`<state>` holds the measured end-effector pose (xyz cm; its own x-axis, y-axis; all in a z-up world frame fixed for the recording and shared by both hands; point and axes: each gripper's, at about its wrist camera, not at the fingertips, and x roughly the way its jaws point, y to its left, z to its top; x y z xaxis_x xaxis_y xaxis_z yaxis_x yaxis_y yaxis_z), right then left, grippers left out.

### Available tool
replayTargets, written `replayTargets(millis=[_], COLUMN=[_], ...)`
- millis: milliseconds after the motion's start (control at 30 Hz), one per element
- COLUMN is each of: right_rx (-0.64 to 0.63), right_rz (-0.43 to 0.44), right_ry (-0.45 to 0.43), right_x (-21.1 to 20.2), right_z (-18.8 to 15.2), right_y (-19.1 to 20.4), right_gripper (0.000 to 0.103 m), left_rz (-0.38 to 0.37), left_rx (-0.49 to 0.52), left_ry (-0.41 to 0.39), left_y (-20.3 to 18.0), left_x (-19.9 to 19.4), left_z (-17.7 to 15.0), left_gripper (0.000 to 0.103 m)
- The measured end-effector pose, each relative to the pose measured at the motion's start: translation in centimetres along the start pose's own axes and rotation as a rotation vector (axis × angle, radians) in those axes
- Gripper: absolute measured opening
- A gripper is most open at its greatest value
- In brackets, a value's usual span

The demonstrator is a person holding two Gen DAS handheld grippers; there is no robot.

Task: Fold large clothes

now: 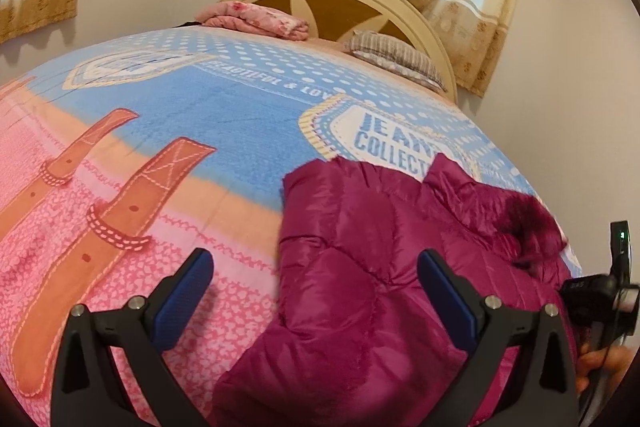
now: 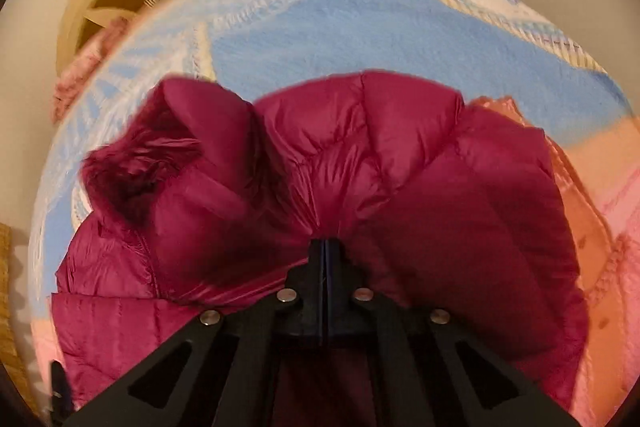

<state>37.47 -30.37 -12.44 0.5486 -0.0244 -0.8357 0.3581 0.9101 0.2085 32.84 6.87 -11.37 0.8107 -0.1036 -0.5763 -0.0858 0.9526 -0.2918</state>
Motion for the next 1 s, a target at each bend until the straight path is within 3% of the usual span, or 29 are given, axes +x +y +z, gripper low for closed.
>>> replayTargets(millis=[100, 167, 300, 400, 433, 467, 500, 533, 567, 667, 700, 733, 767, 800, 933, 1000], right_rx=[-0.129, -0.122, 0.051, 0.147, 0.139, 0.128, 0.125, 0.127, 0.127, 0.099, 0.079, 0.067, 0.038, 0.027, 0.038, 0.020], right_rz=[-0.082, -0.076, 0.132, 0.252, 0.280, 0.292, 0.303, 0.311, 0.308, 0.301, 0.266, 0.252, 0.241, 0.230, 0.277, 0.271], right_ry=[-0.120, -0.135, -0.124, -0.175, -0.161, -0.138, -0.124, -0.130, -0.136, -0.096, -0.069, -0.057, -0.025, 0.003, -0.037, -0.056], right_x=[-0.3, -0.6, -2.7, -5.0, -5.1, -4.8, -4.4, -4.1, -4.0, -2.7, -2.1, -1.6, -1.0, -0.5, 0.0, -0.1], right_z=[-1.6, -1.7, -0.3, 1.6, 2.4, 3.1, 3.5, 3.6, 3.7, 3.5, 3.2, 2.9, 2.4, 2.1, 0.1, -0.2], right_y=[1.6, 1.4, -1.4, -2.2, -1.7, -1.1, -0.6, -0.3, -0.1, 1.1, 1.2, 1.5, 1.6, 1.5, -0.8, -0.6], right_gripper=[0.000, 0.000, 0.002, 0.005, 0.011, 0.040, 0.079, 0.089, 0.089, 0.089, 0.087, 0.077, 0.028, 0.012, 0.011, 0.011], left_rz=[-0.018, -0.033, -0.069, -0.108, -0.114, -0.117, -0.117, -0.114, -0.107, -0.070, -0.064, -0.063, -0.064, -0.069, -0.067, -0.028], left_rx=[0.044, 0.107, 0.278, 0.311, 0.299, 0.284, 0.268, 0.256, 0.249, 0.257, 0.266, 0.272, 0.276, 0.286, 0.370, 0.438], left_ry=[-0.021, -0.013, -0.067, -0.060, -0.045, -0.030, -0.007, 0.022, 0.039, 0.075, 0.084, 0.096, 0.104, 0.112, 0.138, 0.146], left_y=[-0.9, -2.2, -5.9, -7.9, -8.6, -8.9, -9.3, -9.6, -9.8, -10.6, -11.2, -11.8, -12.3, -13.0, -17.3, -19.8], left_x=[-0.7, -1.3, -3.3, -3.2, -2.7, -2.2, -1.5, -0.7, -0.3, 1.2, 1.7, 2.1, 2.4, 2.8, 4.6, 5.7], left_z=[0.1, 0.6, 2.5, 4.6, 5.4, 5.7, 6.1, 6.3, 6.3, 6.4, 6.5, 6.6, 6.7, 6.8, 6.4, 6.0], left_gripper=[0.103, 0.103, 0.103, 0.103, 0.103, 0.103, 0.103, 0.103, 0.103, 0.103, 0.103, 0.103, 0.103, 0.103, 0.103, 0.103])
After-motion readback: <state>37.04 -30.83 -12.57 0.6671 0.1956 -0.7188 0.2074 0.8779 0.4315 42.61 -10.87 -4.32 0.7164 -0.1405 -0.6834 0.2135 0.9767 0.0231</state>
